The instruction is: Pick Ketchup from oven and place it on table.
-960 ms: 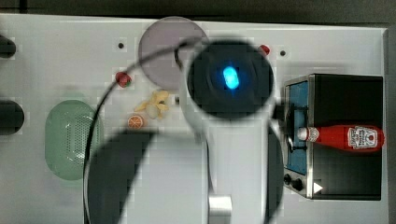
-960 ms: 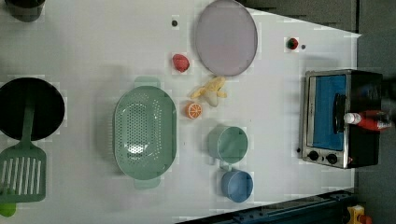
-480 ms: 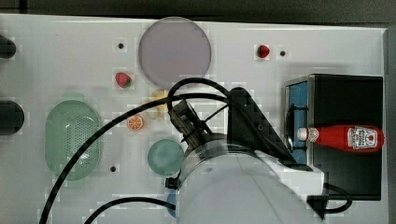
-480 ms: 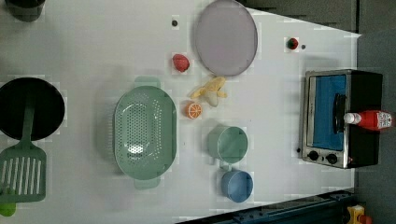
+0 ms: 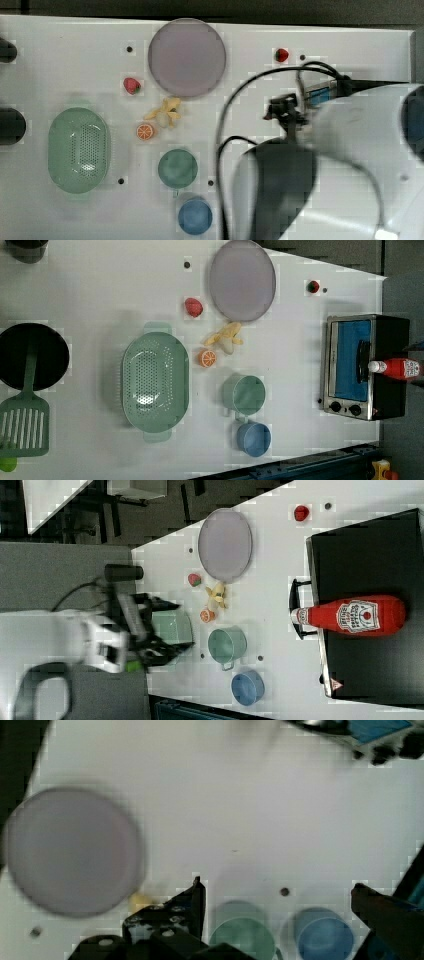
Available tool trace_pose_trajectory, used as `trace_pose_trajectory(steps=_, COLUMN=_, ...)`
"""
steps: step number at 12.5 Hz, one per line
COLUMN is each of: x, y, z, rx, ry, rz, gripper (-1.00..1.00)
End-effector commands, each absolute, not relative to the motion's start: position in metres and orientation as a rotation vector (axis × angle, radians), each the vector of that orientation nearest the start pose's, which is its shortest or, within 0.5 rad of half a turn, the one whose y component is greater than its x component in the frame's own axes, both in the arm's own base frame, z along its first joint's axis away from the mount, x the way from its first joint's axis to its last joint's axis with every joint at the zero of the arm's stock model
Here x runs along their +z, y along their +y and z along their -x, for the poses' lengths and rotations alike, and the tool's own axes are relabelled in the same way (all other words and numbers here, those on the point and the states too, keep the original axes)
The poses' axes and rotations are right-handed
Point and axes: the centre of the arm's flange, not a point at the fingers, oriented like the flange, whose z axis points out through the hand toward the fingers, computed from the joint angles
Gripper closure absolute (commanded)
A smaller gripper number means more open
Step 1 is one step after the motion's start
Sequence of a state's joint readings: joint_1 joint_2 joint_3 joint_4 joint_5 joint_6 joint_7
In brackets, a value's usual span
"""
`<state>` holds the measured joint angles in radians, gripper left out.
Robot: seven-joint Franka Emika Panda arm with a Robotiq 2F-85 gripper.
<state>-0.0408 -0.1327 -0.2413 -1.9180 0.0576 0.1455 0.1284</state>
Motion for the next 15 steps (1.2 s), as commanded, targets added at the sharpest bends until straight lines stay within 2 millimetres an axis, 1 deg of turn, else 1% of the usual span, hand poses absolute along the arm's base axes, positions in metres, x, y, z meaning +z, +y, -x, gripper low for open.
trace_pose_trajectory(steps=1, x=0.529, y=-0.25, z=-0.468, rx=0.062, ry=2.019, rz=2.319, gripper=-1.0)
trace_pose_trajectory(steps=2, x=0.518, y=-0.272, z=-0.466, rx=0.036, ry=2.07, rz=2.28, gripper=-1.0)
trace_pose_trajectory(steps=3, x=0.504, y=-0.304, z=-0.466, rx=-0.043, ry=2.14, rz=2.226, gripper=-1.0)
trace_pose_trajectory(steps=4, x=0.494, y=-0.325, z=-0.467, rx=-0.114, ry=2.186, rz=2.193, gripper=-1.0)
trace_pose_trajectory(steps=6, x=0.474, y=-0.357, z=-0.465, rx=-0.194, ry=2.263, rz=2.151, gripper=-1.0)
trace_pose_trajectory(steps=8, x=0.454, y=-0.376, z=-0.459, rx=-0.162, ry=2.326, rz=2.138, gripper=-1.0)
trace_pose_trajectory(steps=9, x=0.448, y=-0.385, z=-0.456, rx=-0.152, ry=2.354, rz=2.129, gripper=-1.0)
trace_pose_trajectory(steps=12, x=0.445, y=-0.406, z=-0.455, rx=-0.179, ry=2.396, rz=2.126, gripper=-1.0)
trace_pose_trajectory(steps=13, x=0.441, y=-0.413, z=-0.458, rx=-0.205, ry=2.394, rz=2.134, gripper=-1.0)
trace_pose_trajectory(steps=14, x=0.434, y=-0.415, z=-0.461, rx=-0.215, ry=2.377, rz=2.15, gripper=-1.0)
trace_pose_trajectory(steps=15, x=0.423, y=-0.417, z=-0.464, rx=-0.211, ry=2.347, rz=2.177, gripper=-1.0)
